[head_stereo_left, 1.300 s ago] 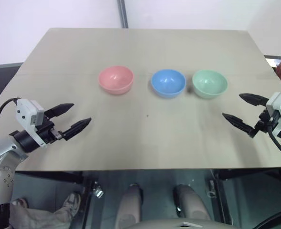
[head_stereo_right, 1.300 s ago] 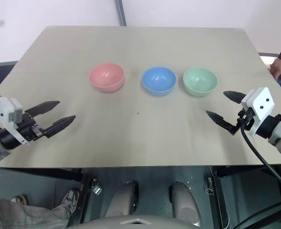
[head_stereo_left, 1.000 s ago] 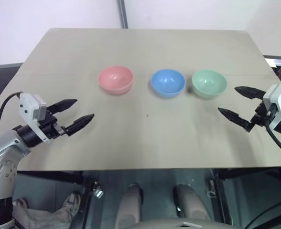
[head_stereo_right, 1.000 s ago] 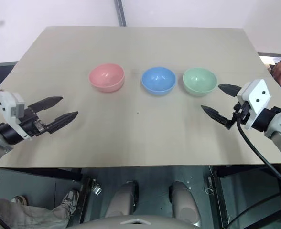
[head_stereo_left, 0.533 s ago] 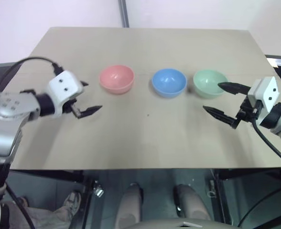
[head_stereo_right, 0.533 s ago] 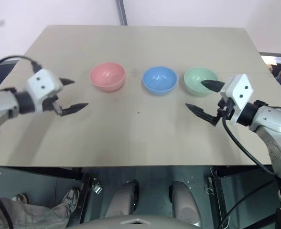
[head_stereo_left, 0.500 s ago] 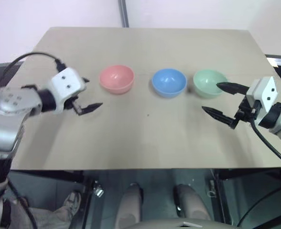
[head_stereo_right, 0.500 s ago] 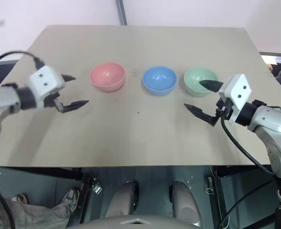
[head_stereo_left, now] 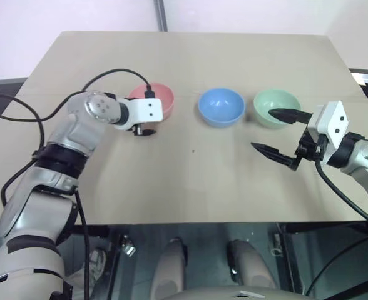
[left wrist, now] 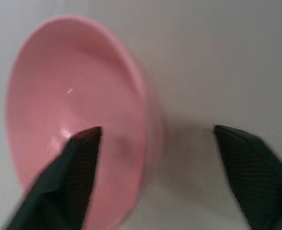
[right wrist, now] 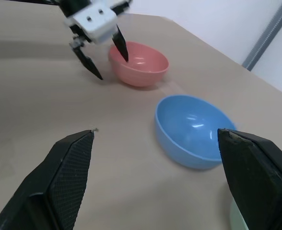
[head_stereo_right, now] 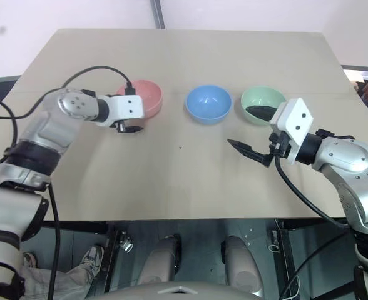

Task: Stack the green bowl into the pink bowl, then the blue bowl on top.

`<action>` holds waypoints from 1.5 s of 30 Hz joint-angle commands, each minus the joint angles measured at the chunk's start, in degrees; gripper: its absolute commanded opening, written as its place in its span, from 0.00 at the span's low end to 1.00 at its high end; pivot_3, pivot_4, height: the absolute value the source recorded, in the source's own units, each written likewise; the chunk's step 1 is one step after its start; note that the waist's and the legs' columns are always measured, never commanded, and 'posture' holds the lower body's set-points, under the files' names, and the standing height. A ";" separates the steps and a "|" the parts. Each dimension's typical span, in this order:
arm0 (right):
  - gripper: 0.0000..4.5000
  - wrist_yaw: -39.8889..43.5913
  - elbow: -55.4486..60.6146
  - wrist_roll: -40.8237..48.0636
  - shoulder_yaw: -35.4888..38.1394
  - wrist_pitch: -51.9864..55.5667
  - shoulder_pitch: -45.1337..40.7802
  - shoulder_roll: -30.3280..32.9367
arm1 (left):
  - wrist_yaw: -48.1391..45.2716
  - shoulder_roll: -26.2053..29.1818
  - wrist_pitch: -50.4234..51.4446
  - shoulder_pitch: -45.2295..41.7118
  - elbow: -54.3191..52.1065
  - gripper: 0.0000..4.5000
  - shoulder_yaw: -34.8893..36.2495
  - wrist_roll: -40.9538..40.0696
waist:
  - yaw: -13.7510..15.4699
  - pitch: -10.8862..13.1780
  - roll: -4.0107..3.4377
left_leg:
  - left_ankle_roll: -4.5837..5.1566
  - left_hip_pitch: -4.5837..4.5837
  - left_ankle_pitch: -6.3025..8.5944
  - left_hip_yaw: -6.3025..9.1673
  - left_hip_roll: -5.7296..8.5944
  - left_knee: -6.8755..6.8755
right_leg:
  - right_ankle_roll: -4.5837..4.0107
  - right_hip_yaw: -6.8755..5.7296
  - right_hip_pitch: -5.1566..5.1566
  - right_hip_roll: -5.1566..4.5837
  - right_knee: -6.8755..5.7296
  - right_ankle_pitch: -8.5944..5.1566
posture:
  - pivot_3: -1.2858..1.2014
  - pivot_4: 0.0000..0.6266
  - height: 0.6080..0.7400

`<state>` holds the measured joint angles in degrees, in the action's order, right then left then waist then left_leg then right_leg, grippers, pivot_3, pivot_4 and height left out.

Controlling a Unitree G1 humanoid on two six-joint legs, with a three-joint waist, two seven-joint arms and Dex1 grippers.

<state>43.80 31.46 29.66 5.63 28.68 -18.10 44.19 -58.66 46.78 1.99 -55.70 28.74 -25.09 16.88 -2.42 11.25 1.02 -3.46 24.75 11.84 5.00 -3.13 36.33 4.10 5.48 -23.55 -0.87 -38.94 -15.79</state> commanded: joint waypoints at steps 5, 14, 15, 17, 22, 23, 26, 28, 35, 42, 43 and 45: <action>1.00 0.48 3.90 1.56 2.44 0.69 0.34 1.44 | -0.82 -0.68 -4.87 -3.50 3.73 0.01 1.85 2.01 | 0.03 0.00 0.00 | 0.00 -0.02 0.00 0.02 0.01 0.04 | 0.01 -0.01 0.01 -0.01 -0.07 0.00 | 0.52 0.24 0.90; 1.00 1.49 2.72 1.80 2.77 0.08 0.75 1.53 | -16.40 6.09 1.31 8.90 -25.53 0.01 10.43 -13.99 | -0.36 0.02 -0.04 | 0.00 -0.02 0.00 0.01 -0.02 0.05 | 0.00 0.00 0.03 -0.03 -0.09 0.00 | 0.52 0.24 0.90; 1.00 1.54 2.42 1.61 2.60 -0.17 0.81 1.35 | -18.29 7.61 3.85 11.21 -30.35 0.01 11.50 -16.29 | -0.21 0.02 -0.04 | -0.01 -0.01 -0.01 0.01 -0.02 0.05 | 0.00 -0.01 0.01 -0.03 -0.09 0.01 | 0.52 0.24 0.90; 1.00 1.51 1.99 1.45 2.26 -0.42 0.73 0.87 | -21.26 10.53 7.26 15.21 -37.76 0.01 13.06 -19.77 | -0.10 0.03 -0.03 | -0.01 -0.02 -0.01 0.05 -0.02 0.06 | 0.00 -0.04 0.02 -0.02 -0.15 0.01 | 0.52 0.24 0.90; 1.00 1.61 0.92 0.79 1.12 -1.14 0.13 -0.14 | -22.08 12.75 10.43 20.26 -45.70 0.01 14.52 -23.10 | 0.26 0.04 -0.03 | 0.00 -0.11 -0.01 0.05 0.00 0.23 | 0.01 -0.04 0.06 -0.01 -0.45 0.00 | 0.52 0.24 0.90; 1.00 1.61 0.71 0.75 0.94 -1.21 -0.06 -0.33 | -21.48 12.29 10.76 20.51 -46.10 0.01 14.06 -22.78 | 0.34 0.04 -0.03 | 0.00 -0.12 -0.01 0.06 0.00 0.33 | 0.01 -0.05 0.07 -0.01 -0.50 -0.01 | 0.52 0.24 0.90; 1.00 1.66 0.28 0.63 0.69 -1.39 -0.35 -0.65 | -20.24 10.51 9.79 20.43 -46.05 0.15 12.01 -21.08 | 0.15 0.04 -0.03 | 0.00 -0.12 -0.01 0.06 0.00 0.66 | 0.03 -0.03 0.12 0.02 -0.64 -0.02 | 0.52 0.24 0.90; 1.00 1.75 0.10 0.45 0.62 -1.45 -0.39 -0.73 | -19.50 9.09 9.77 19.39 -45.36 0.30 10.72 -19.71 | 0.13 0.04 -0.03 | 0.01 -0.11 0.00 0.06 0.01 0.81 | 0.03 -0.02 0.12 0.02 -0.79 -0.02 | 0.52 0.24 0.90; 1.00 1.33 -0.27 -0.98 0.09 -2.05 -0.29 -1.42 | -18.23 6.25 11.34 17.80 -45.22 1.00 11.41 -20.19 | -0.05 0.04 -0.03 | 0.01 -0.10 0.00 0.08 0.00 0.82 | 0.01 -0.01 0.11 0.07 -0.84 -0.02 | 0.52 0.24 0.90; 1.00 -0.47 -11.94 -12.00 -6.35 -4.25 -7.13 -1.04 | -18.40 10.34 26.85 24.09 -51.33 1.00 28.05 -37.18 | -0.85 0.08 -0.05 | 0.01 -0.13 0.00 0.06 -0.02 0.81 | 0.02 0.00 0.08 0.06 -0.88 -0.02 | 0.52 0.24 0.90; 1.00 -0.04 -14.05 -12.95 -7.19 -4.92 -8.49 -1.35 | -17.88 9.64 29.12 25.39 -51.38 1.00 30.84 -40.76 | -0.87 0.09 -0.08 | 0.01 -0.14 0.00 0.06 -0.02 0.80 | 0.01 0.01 0.08 0.06 -0.88 -0.02 | 0.52 0.24 0.90; 1.00 0.78 -19.12 -15.26 -9.41 -5.95 -11.66 -2.05 | -15.66 6.73 29.79 28.14 -51.10 1.00 36.63 -45.79 | -0.89 0.09 -0.08 | 0.01 -0.13 0.00 0.06 -0.02 0.80 | 0.01 0.00 0.08 0.05 -0.90 -0.02 | 0.52 0.24 0.90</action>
<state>43.81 14.27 16.21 -2.97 24.76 -27.45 42.21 -76.02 54.48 30.68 -28.51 -20.97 6.56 -24.40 -3.31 11.35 0.94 -3.45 24.64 11.83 5.07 -3.15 37.14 4.11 5.46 -23.48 -0.83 -39.83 -15.81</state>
